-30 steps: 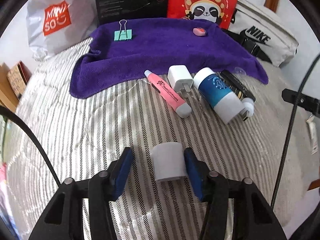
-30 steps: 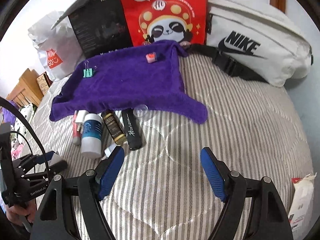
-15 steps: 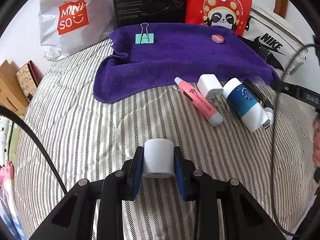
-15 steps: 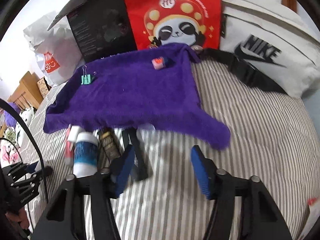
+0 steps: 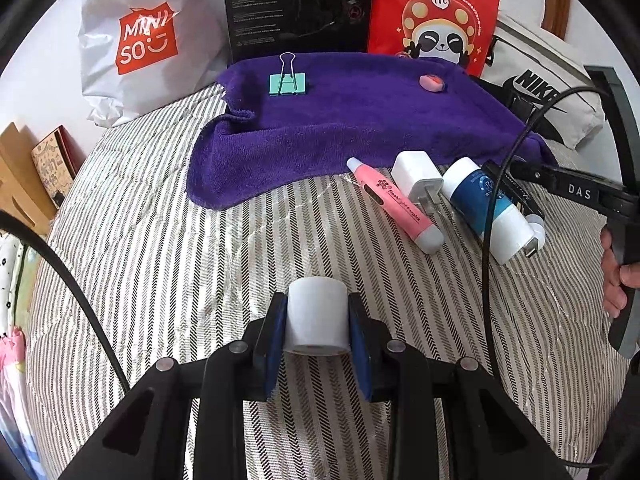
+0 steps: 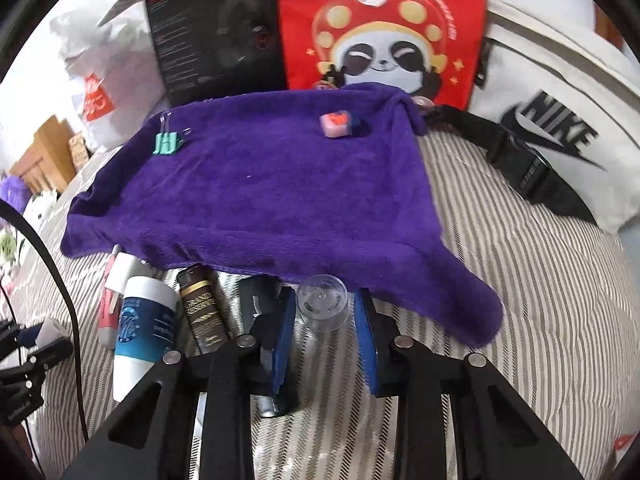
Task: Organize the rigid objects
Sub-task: 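Grasp the clear plastic cap with the right gripper while the left gripper holds the tape roll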
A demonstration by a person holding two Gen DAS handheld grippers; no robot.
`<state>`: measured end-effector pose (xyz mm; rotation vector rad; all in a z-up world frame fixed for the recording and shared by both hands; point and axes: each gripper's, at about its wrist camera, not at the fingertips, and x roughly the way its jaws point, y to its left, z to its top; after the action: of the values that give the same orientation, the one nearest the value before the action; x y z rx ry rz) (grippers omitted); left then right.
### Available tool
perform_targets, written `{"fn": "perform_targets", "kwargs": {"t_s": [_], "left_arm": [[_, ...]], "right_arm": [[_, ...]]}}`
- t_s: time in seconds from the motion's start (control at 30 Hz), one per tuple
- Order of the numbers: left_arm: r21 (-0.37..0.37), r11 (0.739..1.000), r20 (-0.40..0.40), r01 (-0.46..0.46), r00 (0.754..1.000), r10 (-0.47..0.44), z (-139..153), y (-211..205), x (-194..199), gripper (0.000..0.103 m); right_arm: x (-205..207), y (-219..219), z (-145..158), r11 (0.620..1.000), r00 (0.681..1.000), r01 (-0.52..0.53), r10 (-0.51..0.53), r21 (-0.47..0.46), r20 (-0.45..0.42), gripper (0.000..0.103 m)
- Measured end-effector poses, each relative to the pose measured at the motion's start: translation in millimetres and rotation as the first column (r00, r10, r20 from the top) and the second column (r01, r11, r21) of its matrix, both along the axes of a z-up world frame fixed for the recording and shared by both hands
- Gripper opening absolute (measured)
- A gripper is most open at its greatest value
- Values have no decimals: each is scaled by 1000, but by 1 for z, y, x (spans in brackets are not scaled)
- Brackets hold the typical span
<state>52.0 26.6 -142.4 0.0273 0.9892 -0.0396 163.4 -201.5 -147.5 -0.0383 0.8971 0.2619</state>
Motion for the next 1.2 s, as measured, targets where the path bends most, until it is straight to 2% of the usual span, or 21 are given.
{"fn": "perform_targets", "kwargs": {"t_s": [0.17,0.5,0.77,1.2], "left_arm": [[-2,1000,9,1,1000,-1,0,0,0,28],[7,1000,42,11,999,-11,-1,-1,-5,29],[10,1000,112,9,994,-11,-4,-2,-13,29],[4,1000,113,8,994,-8,-4,-1,-13,29]], "right_arm": [[0,-8,-5,1000,1000,21,-22,-21,-14,30],[-2,1,-10,996,998,35,-31,-79,52,30],[-1,-1,-10,998,999,34,-32,-52,41,31],[-4,-3,-9,998,999,24,-22,-56,46,28]]}}
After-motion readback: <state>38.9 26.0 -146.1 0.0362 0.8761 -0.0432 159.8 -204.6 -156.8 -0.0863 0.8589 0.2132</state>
